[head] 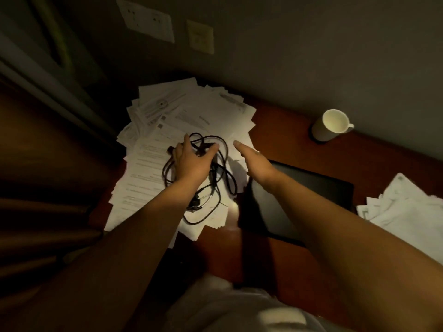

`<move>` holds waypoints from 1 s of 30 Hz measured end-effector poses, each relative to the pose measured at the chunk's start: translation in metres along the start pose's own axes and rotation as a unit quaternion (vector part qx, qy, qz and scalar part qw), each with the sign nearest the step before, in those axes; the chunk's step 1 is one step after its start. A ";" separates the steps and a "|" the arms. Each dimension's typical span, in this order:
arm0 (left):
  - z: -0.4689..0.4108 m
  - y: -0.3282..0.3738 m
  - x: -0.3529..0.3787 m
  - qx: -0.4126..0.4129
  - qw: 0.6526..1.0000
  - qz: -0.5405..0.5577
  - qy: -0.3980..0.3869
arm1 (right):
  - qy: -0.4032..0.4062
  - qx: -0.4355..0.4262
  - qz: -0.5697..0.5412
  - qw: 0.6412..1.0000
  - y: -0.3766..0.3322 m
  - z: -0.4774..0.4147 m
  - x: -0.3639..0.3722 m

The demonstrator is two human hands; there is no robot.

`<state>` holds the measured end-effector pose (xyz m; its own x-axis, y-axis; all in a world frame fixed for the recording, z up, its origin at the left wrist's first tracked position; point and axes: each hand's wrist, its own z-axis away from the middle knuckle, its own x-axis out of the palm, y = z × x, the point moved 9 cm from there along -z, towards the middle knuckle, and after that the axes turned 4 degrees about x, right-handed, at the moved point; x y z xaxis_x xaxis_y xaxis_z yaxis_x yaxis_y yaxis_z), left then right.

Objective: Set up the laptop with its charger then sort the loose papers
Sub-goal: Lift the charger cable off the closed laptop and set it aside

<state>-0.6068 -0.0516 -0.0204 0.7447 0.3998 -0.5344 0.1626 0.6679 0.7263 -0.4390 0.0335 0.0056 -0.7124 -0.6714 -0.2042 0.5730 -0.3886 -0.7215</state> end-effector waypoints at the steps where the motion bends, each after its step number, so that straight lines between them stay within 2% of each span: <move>1: 0.006 0.007 0.009 0.014 1.000 -0.010 -0.004 | 0.002 0.000 -0.001 1.000 0.005 0.008 -0.012; 5: 0.035 0.032 0.053 0.069 0.996 -0.041 -0.042 | 0.016 -0.004 0.004 1.000 0.032 0.039 -0.065; 9: 0.070 0.049 0.114 0.138 0.977 -0.100 -0.131 | 0.049 0.009 0.023 0.998 0.082 0.057 -0.123; 12: 0.100 0.053 0.161 0.208 0.936 -0.189 -0.213 | 0.070 0.020 0.076 0.994 0.133 0.066 -0.159; 15: 0.122 0.045 0.196 0.246 0.891 -0.285 -0.252 | 0.089 0.035 0.136 0.986 0.181 0.078 -0.187; 18: 0.126 0.026 0.214 0.232 0.867 -0.357 -0.258 | 0.094 0.034 0.232 0.967 0.216 0.084 -0.201; 22: 0.124 -0.002 0.214 0.206 0.860 -0.406 -0.229 | 0.098 0.010 0.307 0.946 0.241 0.082 -0.200; 27: 0.125 -0.028 0.219 0.287 0.841 -0.410 -0.204 | 0.139 -0.038 0.380 0.914 0.266 0.077 -0.184; 30: 0.121 -0.040 0.224 0.348 0.818 -0.426 -0.167 | 0.185 -0.104 0.418 0.883 0.283 0.074 -0.178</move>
<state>-0.3676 -0.0650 -0.1169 0.2850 -0.2958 -0.9117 0.9577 0.0488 0.2835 -0.1201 -0.0033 -0.1133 -0.1803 -0.4021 -0.8977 0.9021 0.2961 -0.3138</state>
